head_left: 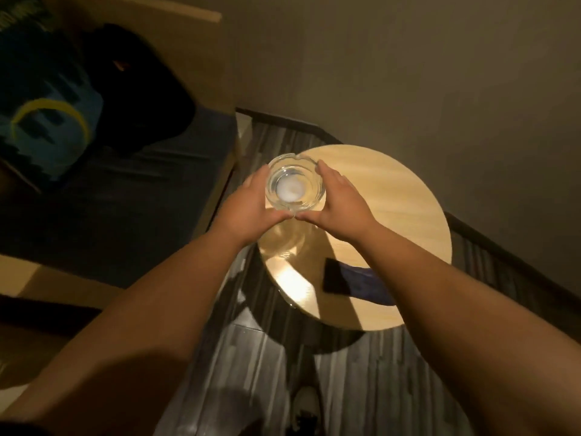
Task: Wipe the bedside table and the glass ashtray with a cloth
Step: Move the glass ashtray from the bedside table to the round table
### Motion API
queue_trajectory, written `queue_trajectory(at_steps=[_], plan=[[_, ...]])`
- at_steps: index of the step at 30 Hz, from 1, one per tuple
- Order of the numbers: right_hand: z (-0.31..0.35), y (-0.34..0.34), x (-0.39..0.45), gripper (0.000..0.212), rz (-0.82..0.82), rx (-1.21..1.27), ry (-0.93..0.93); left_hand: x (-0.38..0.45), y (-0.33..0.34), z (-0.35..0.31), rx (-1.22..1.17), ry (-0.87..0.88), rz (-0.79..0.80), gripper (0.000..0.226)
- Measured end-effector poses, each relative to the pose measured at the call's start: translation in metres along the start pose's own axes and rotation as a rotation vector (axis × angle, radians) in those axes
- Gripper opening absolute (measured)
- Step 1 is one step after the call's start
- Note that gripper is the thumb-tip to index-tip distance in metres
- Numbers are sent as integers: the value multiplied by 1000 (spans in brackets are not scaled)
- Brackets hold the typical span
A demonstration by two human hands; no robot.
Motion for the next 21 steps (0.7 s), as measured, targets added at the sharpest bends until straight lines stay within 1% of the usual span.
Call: queue_trajectory(at_steps=[5,10,14,21], plan=[[-96,-9,-21,104,-12,-11,107,27,88,-31,73,6,110,91],[-159,18,-35,107,17,-19,179,33,147,-32,33,40,172,89],[-177,42,-37,109,17,-31,196,30,165,-20,44,54,187,88],[-183,63,-36,115,-13,-27,212,31,173,-3,42,91,166,82]])
Point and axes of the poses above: each hand's wrist, its own x-axis towards the middle knuckle, its own y-axis out of the palm, z = x × y, the point moved 7 cm from there along x, towards the middle knuckle, and after that the axes turned 5 degrees about x, right-handed, at the moved point
